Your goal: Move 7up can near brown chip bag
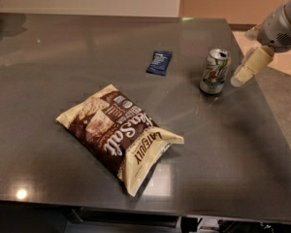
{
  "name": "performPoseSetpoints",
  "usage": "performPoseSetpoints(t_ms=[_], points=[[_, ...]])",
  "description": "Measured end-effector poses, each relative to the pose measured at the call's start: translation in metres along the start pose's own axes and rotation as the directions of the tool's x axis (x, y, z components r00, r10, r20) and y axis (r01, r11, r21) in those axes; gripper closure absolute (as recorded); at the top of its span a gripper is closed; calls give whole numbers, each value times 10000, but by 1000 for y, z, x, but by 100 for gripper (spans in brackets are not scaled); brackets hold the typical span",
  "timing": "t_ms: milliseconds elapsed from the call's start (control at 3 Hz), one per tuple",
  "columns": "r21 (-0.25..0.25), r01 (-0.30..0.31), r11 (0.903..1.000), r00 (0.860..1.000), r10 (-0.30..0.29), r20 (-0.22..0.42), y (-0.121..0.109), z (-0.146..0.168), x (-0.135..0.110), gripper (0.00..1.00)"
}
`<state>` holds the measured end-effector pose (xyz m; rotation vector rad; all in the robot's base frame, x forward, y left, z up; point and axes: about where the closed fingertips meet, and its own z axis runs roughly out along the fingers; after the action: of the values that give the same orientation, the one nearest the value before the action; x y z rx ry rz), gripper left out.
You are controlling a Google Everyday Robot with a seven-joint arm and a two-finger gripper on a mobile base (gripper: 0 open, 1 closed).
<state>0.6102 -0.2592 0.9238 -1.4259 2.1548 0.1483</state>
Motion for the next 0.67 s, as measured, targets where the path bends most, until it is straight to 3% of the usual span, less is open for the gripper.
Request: performPoseSetpoints(t_ms=[667], points=[[-659,-86,9978,9977,130,672,0,27,-5,0]])
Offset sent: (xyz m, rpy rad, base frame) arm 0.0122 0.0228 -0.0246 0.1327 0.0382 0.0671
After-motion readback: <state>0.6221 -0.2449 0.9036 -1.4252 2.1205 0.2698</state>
